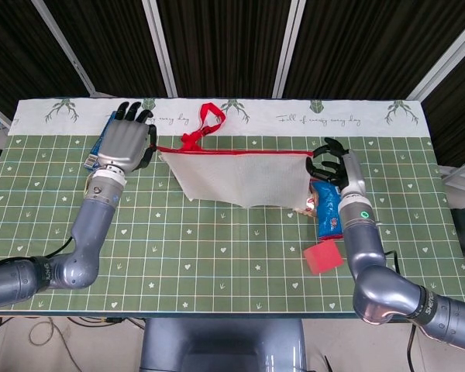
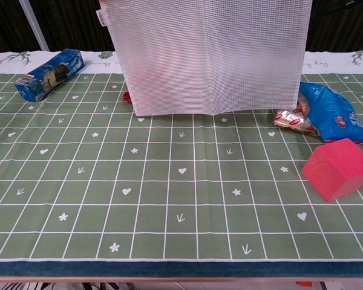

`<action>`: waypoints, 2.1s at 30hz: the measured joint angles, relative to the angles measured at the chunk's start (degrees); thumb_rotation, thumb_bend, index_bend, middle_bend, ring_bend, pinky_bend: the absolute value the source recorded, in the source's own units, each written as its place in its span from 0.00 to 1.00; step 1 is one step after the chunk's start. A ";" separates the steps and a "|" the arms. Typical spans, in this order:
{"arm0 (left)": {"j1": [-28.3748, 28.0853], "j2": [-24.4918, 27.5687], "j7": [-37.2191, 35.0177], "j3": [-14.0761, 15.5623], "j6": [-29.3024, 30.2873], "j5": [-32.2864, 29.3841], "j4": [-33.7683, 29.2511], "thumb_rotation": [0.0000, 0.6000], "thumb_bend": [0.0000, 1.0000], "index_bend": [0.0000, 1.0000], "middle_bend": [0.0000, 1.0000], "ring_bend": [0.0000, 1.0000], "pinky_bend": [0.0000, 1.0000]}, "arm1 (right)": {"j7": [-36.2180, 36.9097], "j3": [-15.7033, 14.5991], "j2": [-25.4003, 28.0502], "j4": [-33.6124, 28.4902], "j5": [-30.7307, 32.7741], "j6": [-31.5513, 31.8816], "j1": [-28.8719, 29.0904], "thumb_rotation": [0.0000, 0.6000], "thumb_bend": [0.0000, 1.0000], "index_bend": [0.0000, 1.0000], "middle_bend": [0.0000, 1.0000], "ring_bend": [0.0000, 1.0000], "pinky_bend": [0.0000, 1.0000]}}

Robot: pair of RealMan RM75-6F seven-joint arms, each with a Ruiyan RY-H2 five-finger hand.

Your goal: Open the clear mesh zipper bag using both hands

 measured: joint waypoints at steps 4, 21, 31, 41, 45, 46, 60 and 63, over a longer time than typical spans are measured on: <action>0.37 0.63 -0.19 0.14 -0.40 0.37 0.06 1.00 0.46 0.60 0.19 0.00 0.00 | 0.30 -0.14 0.34 0.31 0.04 -0.06 -0.19 1.00 0.58 0.66 0.13 0.00 0.20; 1.76 2.33 -0.99 0.12 -0.54 0.66 -0.29 1.00 0.46 0.60 0.19 0.00 0.00 | 1.18 -0.53 1.40 1.19 0.44 -0.61 -0.71 1.00 0.58 0.66 0.13 0.00 0.20; 2.43 2.74 -1.97 0.19 -1.23 1.15 -0.98 1.00 0.16 0.32 0.09 0.00 0.00 | 0.46 -1.66 1.66 0.61 0.24 -1.69 -0.66 1.00 0.32 0.14 0.00 0.00 0.20; 3.96 3.23 -5.10 -0.10 -1.81 2.85 -1.82 1.00 0.13 0.09 0.04 0.00 0.00 | -4.32 -4.94 4.96 -1.32 -0.46 -7.28 -0.19 1.00 0.20 0.00 0.00 0.00 0.20; 5.18 3.64 -6.88 -0.22 -1.17 4.14 -3.04 1.00 0.13 0.09 0.04 0.00 0.00 | -4.19 -5.79 5.51 -2.08 -1.86 -6.64 -0.31 1.00 0.20 0.00 0.00 0.00 0.20; 5.73 3.86 -7.60 -0.23 -0.87 4.73 -3.73 1.00 0.13 0.09 0.03 0.00 0.00 | -4.28 -6.18 5.72 -2.37 -2.53 -6.33 -0.43 1.00 0.20 0.00 0.00 0.00 0.20; 19.51 7.99 -15.97 6.17 8.99 24.32 -14.87 1.00 0.10 0.07 0.00 0.00 0.00 | -6.74 -19.01 8.68 -8.20 -24.49 -1.43 -8.39 1.00 0.10 0.00 0.00 0.00 0.20; 24.15 8.63 -18.27 9.52 11.98 30.89 -15.80 1.00 0.09 0.04 0.00 0.00 0.00 | -7.66 -24.06 8.77 -8.17 -34.42 0.19 -11.36 1.00 0.10 0.00 0.00 0.00 0.20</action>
